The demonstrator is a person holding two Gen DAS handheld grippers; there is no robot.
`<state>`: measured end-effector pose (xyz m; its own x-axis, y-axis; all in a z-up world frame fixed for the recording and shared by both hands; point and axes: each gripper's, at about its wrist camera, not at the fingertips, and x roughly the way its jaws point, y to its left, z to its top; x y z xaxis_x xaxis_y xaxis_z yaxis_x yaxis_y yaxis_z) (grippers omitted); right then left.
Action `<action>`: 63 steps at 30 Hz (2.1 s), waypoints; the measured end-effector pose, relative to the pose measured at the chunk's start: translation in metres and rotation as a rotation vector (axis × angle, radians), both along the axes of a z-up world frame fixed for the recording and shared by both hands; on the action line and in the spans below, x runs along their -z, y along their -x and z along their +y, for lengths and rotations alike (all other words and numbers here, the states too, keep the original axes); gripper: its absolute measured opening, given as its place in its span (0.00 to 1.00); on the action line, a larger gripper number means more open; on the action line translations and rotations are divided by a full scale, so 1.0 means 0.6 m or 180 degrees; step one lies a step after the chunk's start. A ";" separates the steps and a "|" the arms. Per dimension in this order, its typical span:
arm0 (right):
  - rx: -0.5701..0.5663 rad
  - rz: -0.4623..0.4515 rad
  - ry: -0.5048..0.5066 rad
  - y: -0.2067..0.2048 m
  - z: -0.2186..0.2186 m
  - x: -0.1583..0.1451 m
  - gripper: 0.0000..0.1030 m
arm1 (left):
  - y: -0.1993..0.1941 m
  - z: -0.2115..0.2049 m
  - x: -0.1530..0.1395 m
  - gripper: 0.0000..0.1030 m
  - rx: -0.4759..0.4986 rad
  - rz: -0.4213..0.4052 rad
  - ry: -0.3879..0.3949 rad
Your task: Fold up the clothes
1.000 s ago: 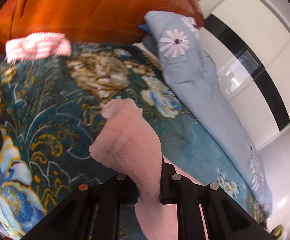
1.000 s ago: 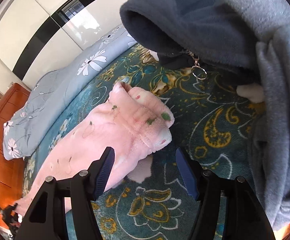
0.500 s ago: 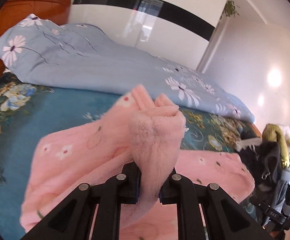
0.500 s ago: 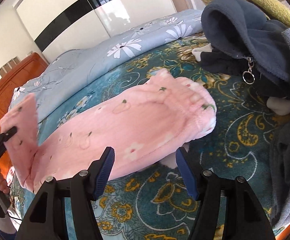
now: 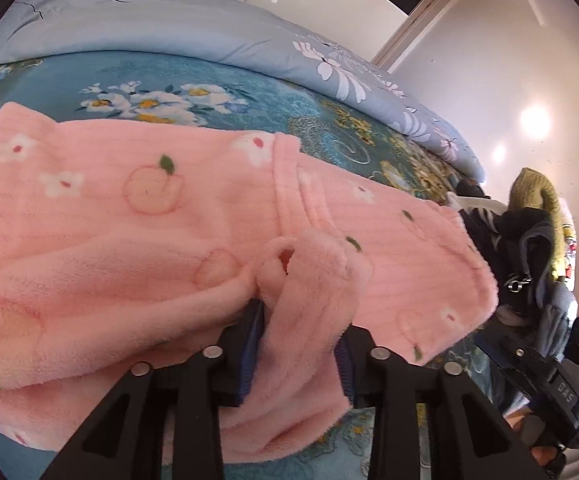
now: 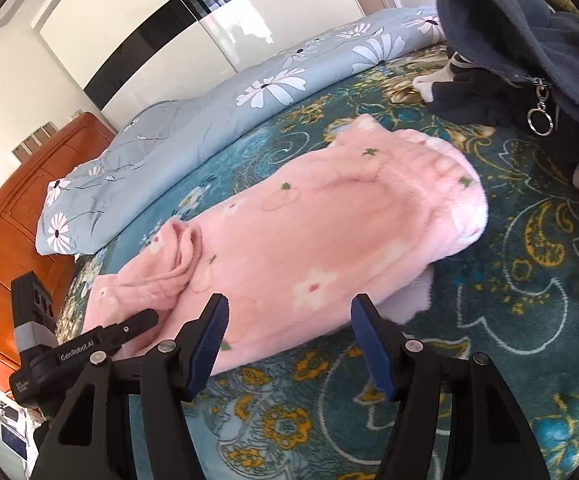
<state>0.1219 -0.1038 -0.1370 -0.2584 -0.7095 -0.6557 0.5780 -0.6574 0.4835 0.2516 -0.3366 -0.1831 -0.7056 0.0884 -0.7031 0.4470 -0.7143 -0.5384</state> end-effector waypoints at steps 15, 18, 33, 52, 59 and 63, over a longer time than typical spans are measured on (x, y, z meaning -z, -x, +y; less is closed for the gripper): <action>-0.0600 -0.0374 0.0315 -0.035 -0.171 0.009 0.63 | -0.321 -0.126 -0.011 0.61 -0.1269 -0.0080 0.0710; -0.0575 -0.0336 0.0367 -0.027 -0.179 -0.007 0.63 | -0.346 -0.126 0.001 0.63 -0.1157 -0.0080 0.0713; -0.1435 -0.0272 -0.0251 -0.059 -0.278 -0.003 0.63 | -0.314 -0.142 0.063 0.64 -0.1102 -0.0610 0.1045; -0.2054 -0.0032 -0.0984 -0.082 -0.331 0.003 0.40 | -0.354 -0.183 0.076 0.67 -0.1358 -0.0323 0.0791; -0.1992 -0.0093 -0.0915 -0.082 -0.305 0.007 0.18 | -0.349 -0.192 0.075 0.67 -0.1341 -0.0251 0.0748; -0.1942 -0.0136 -0.0857 -0.081 -0.287 0.010 0.07 | -0.351 -0.198 0.077 0.67 -0.1337 -0.0160 0.0686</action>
